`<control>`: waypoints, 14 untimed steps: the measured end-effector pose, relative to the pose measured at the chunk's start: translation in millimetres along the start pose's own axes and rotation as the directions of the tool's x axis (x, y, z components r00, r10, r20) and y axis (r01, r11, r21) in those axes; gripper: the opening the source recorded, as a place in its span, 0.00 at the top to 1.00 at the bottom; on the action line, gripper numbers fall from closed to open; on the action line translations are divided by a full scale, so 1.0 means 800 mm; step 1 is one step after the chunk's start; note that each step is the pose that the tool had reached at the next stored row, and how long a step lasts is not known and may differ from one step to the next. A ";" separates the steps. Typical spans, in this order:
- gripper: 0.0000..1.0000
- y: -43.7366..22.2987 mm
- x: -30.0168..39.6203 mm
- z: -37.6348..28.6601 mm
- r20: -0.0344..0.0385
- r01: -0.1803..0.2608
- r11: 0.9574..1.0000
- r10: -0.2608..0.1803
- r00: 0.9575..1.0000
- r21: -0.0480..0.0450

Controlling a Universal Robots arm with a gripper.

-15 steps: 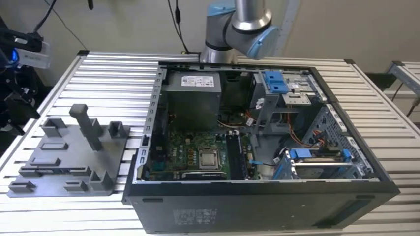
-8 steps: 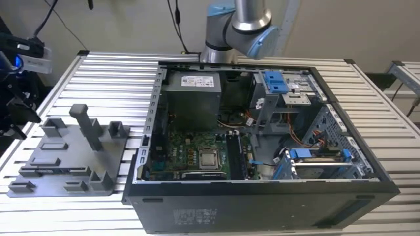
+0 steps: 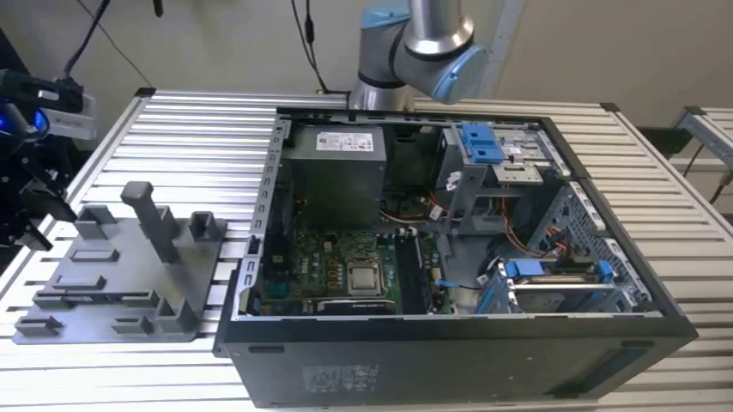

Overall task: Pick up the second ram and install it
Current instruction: 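Pick up the second ram and move it above second insertion slot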

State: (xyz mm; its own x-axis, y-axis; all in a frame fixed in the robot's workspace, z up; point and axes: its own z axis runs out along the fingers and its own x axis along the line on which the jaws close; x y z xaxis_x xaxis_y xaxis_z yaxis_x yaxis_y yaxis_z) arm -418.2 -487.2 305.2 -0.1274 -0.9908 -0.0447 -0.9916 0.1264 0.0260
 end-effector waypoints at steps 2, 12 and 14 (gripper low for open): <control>0.52 -0.0001 0.0001 0.0029 0.000 0.001 1.000 -0.001 1.000 0.000; 0.52 -0.0006 0.0010 0.0225 0.000 0.006 1.000 -0.006 1.000 0.000; 0.52 -0.0007 0.0012 0.0268 0.000 0.007 1.000 -0.007 1.000 0.000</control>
State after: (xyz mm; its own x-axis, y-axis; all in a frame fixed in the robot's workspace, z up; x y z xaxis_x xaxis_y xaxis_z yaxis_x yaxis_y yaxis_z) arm -418.2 -487.3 283.7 -0.1205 -0.9917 -0.0448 -0.9925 0.1194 0.0260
